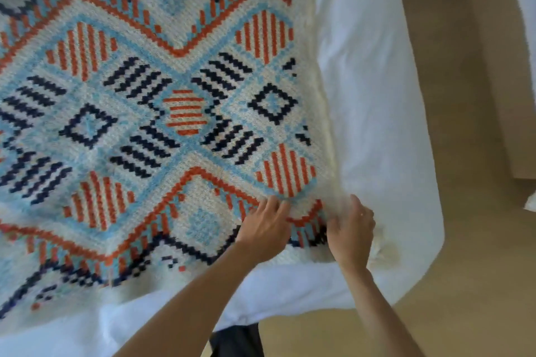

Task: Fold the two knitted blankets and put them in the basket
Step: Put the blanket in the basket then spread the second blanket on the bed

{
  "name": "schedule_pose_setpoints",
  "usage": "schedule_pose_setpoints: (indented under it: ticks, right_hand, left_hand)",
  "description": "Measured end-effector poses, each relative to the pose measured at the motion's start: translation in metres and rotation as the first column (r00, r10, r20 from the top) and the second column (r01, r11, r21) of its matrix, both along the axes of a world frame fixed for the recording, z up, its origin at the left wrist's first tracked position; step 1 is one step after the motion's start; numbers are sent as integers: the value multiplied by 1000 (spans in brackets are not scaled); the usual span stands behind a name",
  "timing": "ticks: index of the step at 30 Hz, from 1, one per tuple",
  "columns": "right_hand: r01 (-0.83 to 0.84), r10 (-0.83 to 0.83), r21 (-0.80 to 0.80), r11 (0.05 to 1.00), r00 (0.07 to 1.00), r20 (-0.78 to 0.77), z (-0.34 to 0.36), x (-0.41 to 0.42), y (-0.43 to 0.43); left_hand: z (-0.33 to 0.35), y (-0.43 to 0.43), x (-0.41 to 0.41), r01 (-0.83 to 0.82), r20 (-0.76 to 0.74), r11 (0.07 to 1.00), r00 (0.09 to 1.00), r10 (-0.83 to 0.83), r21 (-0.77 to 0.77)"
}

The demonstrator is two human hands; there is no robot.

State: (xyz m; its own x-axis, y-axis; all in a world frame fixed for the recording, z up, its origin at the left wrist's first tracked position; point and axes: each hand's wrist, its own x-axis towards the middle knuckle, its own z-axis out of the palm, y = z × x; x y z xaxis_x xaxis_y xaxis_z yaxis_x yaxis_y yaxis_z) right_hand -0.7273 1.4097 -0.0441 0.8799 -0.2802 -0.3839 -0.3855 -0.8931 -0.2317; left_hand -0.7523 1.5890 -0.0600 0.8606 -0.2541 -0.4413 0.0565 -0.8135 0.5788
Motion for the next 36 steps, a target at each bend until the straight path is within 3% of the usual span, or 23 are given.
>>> schedule_pose_setpoints:
  ticks: [3,6,8,11,14,18,21,25,29,33,36]
  right_hand:
    - [50,-48,45,998,998,-35,-4,-25,-6]
    - [-16,13,85,996,999,29,-9,-38,-4]
    - [-44,42,27,999,997,68,-11,-37,-18]
    - [63,-59,-65,996,996,65,-10,-31,-48]
    - [21,-11,-152,988,998,67,-6,-27,-49]
    - [-159,192,-205,966,969,153,3,-28,-15]
    - [-401,414,-104,910,889,197,5,-46,26]
    - [-638,626,43,769,765,150,3,-75,86]
    - [-733,725,104,672,680,110,0,-84,139]
    - [-759,750,113,641,651,122,0,-74,184]
    - [-782,774,101,615,623,114,-1,-62,213]
  left_hand:
    - [-3,-27,-37,236,-70,963,971,-228,128]
    - [-3,-39,-48,285,-123,922,957,-261,262]
    - [-2,-46,-46,230,-148,949,968,-201,215]
    - [10,-74,-48,270,-138,960,956,-258,76]
    - [19,-97,-58,283,-89,958,957,-277,54]
    - [16,-57,-64,163,2,975,986,-165,153]
    - [8,6,-76,133,-11,955,991,-135,265]
    - [4,74,-103,68,-45,931,997,-55,359]
    - [9,120,-114,-131,-57,916,985,164,380]
    - [14,172,-107,-420,-87,853,881,465,311]
    - [16,221,-107,-501,-69,797,831,552,337]
